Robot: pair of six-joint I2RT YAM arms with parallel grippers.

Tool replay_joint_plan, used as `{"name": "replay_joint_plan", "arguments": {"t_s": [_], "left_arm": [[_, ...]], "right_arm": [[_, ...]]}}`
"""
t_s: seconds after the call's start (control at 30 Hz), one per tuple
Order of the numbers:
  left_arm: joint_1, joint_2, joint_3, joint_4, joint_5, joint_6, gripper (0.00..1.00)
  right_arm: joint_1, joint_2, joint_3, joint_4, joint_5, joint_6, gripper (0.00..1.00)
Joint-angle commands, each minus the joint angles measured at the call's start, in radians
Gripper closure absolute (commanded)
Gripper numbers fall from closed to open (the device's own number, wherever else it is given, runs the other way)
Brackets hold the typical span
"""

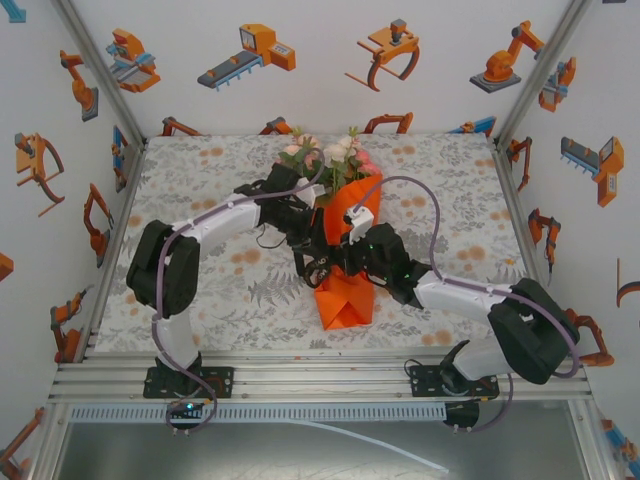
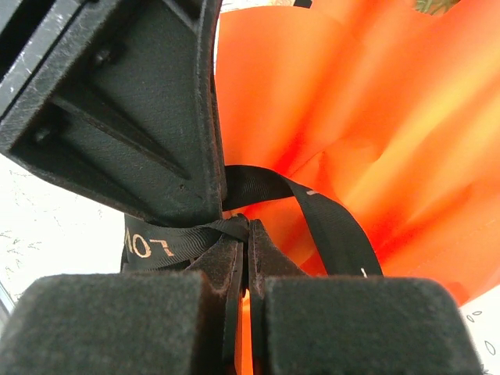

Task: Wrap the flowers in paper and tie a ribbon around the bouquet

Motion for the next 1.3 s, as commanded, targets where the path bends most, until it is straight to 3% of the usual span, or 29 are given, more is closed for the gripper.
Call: {"name": "replay_joint_plan", "arguments": {"t_s": [0.0,0.17,0.37,0.5,0.8,1.07,1.27], "left_arm": [[-0.002,-0.057,-0.039,0.202,0.057,-0.153,0.62],[-0.002,-0.083,-0.064,0.264,0.087,-0.219,0.64],[-0.003,-0.095,-0.098,0.255,0.106,-0.232,0.64],[-0.003,-0.095,-0.114,0.23,0.086,-0.209,0.63],[-0.013,-0.033,-0.091,0.215,0.049,-0.187,0.6],[-0.009,-0.019,-0.084,0.123,-0.026,-0.111,0.72],[-0.018,-0.02,-0.086,0.177,0.035,-0.134,0.75]], "right_arm": [[-0.005,-0.029,-0.006,0.026,-0.015,-0.009,1.0],[-0.005,-0.03,-0.005,0.024,-0.018,-0.008,1.0],[-0.005,-0.004,0.004,0.026,-0.017,0.003,0.79],[-0.006,-0.002,-0.001,0.054,-0.002,0.022,0.75],[-0.006,-0.006,-0.039,0.188,-0.056,0.076,0.83],[-0.005,-0.04,-0.063,0.211,-0.094,0.127,0.82],[-0.005,-0.044,-0.081,0.212,-0.078,0.135,0.83]]}}
